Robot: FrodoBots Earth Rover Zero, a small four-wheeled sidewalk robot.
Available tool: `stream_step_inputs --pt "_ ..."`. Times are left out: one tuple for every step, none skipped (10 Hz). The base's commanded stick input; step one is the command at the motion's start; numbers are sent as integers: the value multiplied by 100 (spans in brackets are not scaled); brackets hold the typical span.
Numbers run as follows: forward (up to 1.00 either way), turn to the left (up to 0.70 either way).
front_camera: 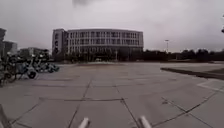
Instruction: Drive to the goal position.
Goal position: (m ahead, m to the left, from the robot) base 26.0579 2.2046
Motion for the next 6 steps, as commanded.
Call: stream_step_inputs --pt "100 2" --pt "100 2" --pt "100 2" --pt "100 2" --pt "100 2" --pt "100 2"
